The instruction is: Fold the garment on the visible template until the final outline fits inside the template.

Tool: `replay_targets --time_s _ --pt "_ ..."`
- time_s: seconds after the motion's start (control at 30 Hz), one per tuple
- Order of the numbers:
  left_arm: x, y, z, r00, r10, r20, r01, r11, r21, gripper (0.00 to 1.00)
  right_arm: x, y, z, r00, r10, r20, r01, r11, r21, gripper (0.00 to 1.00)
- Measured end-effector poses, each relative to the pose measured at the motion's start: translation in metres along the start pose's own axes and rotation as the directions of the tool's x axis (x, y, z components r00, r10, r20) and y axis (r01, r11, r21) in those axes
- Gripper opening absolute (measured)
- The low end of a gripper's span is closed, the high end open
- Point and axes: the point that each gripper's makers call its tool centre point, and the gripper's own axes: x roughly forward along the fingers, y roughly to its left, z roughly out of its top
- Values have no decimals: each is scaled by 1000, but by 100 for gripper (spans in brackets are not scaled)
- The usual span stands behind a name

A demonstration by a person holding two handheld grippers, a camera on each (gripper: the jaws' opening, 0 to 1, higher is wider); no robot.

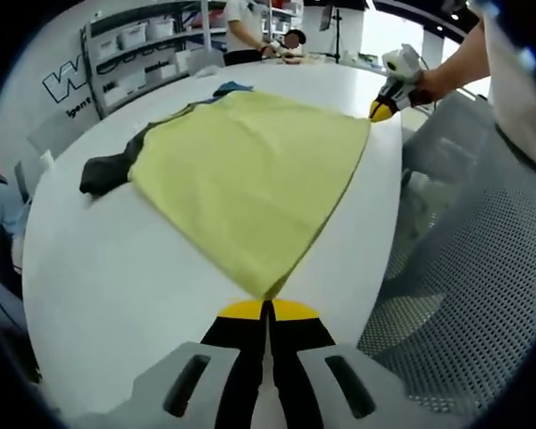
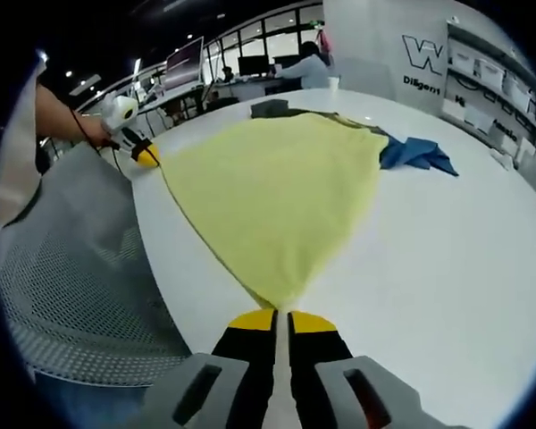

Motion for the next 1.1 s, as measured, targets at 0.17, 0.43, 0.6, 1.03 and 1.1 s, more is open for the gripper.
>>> replay_targets --time_s 0.17,0.43,0.6,1.03,1.1 --pt "-3 7 3 1000 10 11 -10 1000 -20 2 -4 -12 6 1000 -28 11 28 1000 13 0" --pt "-3 4 4 1000 -3 18 3 1000 -22 12 -5 -29 23 997 -58 46 57 998 28 0" --pt "10 -2 3 1000 -26 -14 27 999 34 4 -1 -32 31 997 -58 58 56 998 30 0" --pt "9 2 1 998 -47 -36 47 999 16 3 14 -46 53 995 -59 84 58 998 19 0" --pt "7 9 5 999 -40 -25 40 999 -12 6 18 -53 62 994 -63 93 62 998 12 0"
